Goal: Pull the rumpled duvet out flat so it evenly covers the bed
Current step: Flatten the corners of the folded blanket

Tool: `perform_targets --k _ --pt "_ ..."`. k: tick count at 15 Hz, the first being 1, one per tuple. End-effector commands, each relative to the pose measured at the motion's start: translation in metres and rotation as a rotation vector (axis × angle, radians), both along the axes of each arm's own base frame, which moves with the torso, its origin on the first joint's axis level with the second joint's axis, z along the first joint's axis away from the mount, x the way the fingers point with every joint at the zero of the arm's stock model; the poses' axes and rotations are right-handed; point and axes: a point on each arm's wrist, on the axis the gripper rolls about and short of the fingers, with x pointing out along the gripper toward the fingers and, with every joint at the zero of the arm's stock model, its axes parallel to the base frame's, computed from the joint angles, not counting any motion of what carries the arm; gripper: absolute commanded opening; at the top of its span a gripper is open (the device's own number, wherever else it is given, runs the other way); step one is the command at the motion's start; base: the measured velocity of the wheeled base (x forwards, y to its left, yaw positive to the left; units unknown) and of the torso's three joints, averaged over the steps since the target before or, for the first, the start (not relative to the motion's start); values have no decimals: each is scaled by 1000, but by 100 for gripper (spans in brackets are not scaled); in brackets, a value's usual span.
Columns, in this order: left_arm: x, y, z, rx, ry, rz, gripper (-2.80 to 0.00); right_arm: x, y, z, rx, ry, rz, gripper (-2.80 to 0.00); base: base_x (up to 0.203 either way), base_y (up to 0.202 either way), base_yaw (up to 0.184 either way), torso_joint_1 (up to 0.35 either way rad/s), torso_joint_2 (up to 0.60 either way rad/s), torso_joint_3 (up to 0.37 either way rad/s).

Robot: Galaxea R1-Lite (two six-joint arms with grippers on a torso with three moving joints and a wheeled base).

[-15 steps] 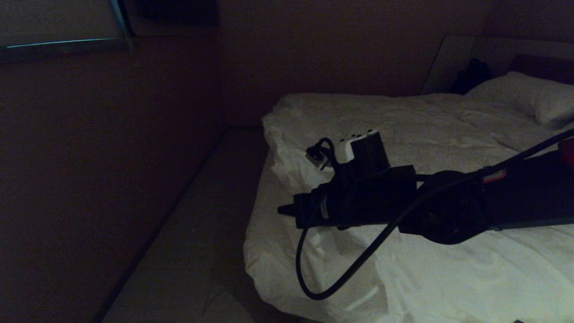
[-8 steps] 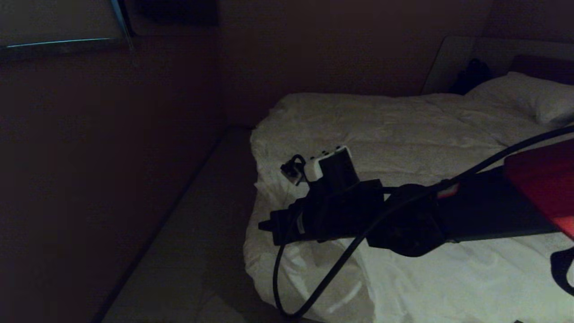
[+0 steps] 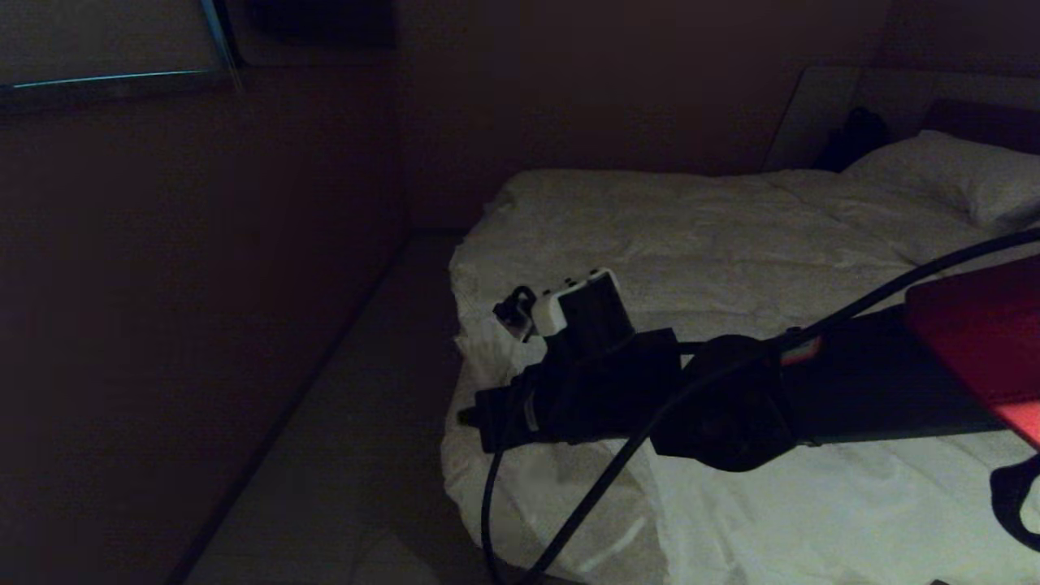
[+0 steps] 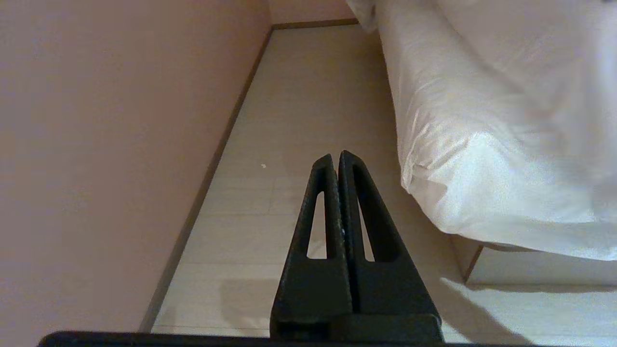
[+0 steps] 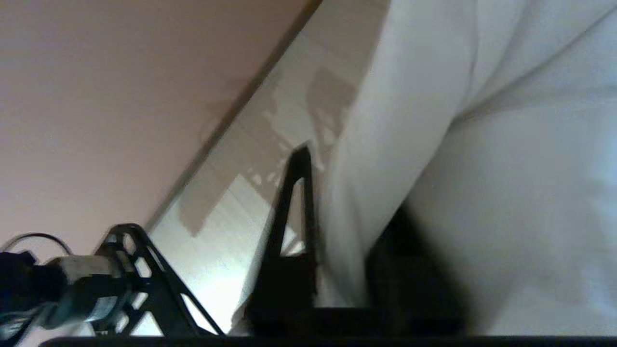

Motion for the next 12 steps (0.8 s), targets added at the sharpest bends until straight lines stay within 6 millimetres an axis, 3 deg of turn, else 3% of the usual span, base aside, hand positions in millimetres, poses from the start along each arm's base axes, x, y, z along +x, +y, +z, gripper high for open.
perform_targets --k 1,6,10,12 --pt "0 0 0 0 1 -1 -280 3 0 0 -9 -12 -31 0 0 0 0 0 0 0" --pt "0 0 0 0 -1 -1 -280 5 -3 11 -36 -36 -98 0 0 0 0 0 0 0" --pt "0 0 0 0 1 -1 -280 14 -34 36 -9 -65 -180 0 0 0 0 0 0 0" --pt "0 0 0 0 1 -1 -280 25 -55 34 -21 -48 -240 0 0 0 0 0 0 0"
